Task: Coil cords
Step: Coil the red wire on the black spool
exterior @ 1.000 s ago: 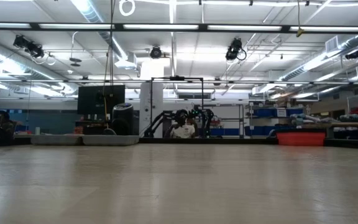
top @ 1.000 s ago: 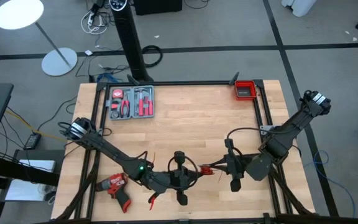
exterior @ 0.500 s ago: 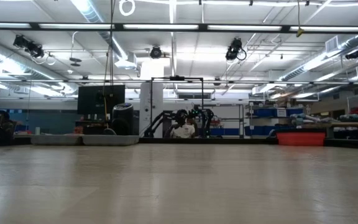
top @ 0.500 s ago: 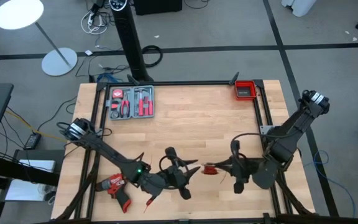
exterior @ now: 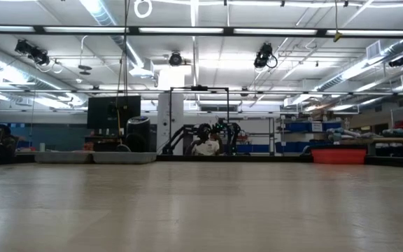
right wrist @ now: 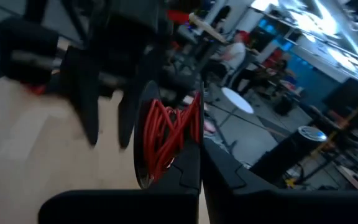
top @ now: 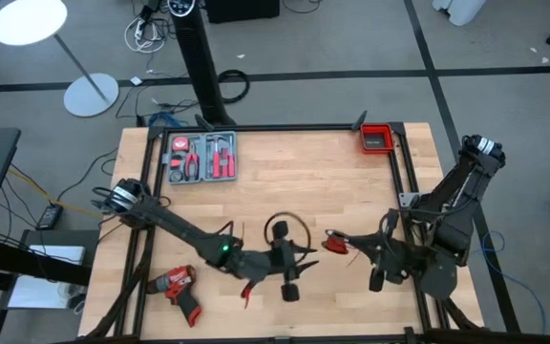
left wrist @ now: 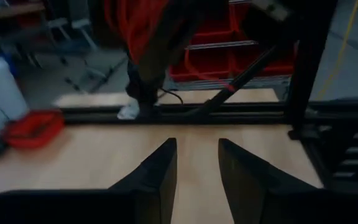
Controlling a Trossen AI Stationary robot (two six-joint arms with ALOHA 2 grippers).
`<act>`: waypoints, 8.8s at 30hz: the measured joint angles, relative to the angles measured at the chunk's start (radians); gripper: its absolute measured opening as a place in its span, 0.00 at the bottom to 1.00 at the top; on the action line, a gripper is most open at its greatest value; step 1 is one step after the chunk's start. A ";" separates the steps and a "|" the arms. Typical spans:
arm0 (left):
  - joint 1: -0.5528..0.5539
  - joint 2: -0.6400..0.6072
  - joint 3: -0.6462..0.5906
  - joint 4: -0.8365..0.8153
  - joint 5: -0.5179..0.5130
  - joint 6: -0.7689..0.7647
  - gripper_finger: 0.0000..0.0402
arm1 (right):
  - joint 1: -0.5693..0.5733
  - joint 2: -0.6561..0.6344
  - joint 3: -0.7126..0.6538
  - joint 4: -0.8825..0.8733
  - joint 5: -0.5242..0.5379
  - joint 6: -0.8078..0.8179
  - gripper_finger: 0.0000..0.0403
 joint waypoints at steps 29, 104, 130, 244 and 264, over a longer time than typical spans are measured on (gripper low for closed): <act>0.075 0.122 0.000 0.364 0.080 -0.199 0.30 | -0.115 0.080 -0.003 0.283 0.109 -0.240 0.00; -0.041 -0.004 0.000 0.109 -0.282 0.119 0.00 | -0.080 0.084 -0.003 -0.338 -0.105 0.306 0.00; 0.008 0.003 0.000 0.152 -0.187 0.061 0.00 | -0.271 0.084 -0.079 0.133 -0.185 0.015 0.00; 0.099 0.163 0.000 0.263 -0.174 -0.061 0.02 | -0.202 0.082 -0.078 0.614 -0.001 -0.354 0.00; 0.012 0.025 0.000 -0.034 -0.563 0.153 0.00 | -0.025 0.082 -0.078 0.378 0.149 -0.251 0.00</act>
